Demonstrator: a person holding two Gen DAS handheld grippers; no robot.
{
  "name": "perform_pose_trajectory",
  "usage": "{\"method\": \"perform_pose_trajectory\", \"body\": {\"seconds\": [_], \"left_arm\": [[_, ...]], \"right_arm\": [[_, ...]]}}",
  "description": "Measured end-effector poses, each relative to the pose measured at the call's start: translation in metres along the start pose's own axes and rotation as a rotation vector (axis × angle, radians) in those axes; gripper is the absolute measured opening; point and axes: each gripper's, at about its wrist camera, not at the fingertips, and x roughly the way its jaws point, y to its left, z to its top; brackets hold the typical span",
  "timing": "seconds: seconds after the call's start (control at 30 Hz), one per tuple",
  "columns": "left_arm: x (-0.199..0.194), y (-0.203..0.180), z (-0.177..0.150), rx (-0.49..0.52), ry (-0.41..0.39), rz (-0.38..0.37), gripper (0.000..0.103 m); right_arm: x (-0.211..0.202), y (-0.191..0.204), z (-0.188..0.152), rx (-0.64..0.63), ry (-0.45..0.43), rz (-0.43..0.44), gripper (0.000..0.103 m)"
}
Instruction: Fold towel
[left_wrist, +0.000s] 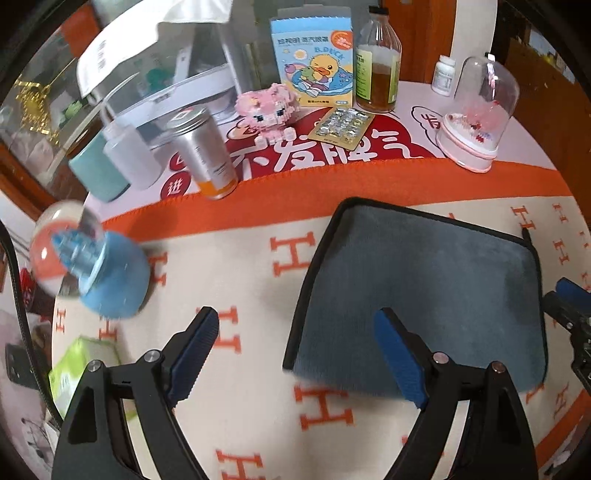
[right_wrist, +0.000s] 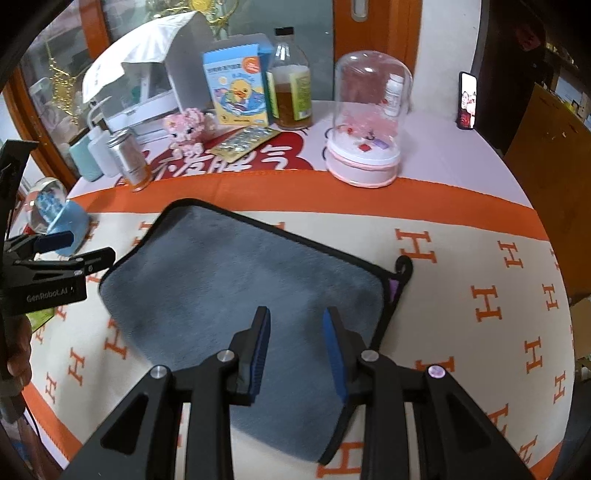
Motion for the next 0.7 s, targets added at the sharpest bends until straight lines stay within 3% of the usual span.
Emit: {"method": "perform_pose_trajectory", "body": {"seconds": [0.3,0.7], "left_arm": [[-0.041,0.017,-0.047,-0.021,-0.024,0.021,0.088],[-0.113,0.022,-0.095,-0.046,-0.096,-0.015,0.092]], "right_arm": [[-0.03,0.019,-0.026,-0.003,-0.021,0.037,0.03],[-0.082,0.054,-0.062,-0.035,-0.043,0.072,0.03]]}}
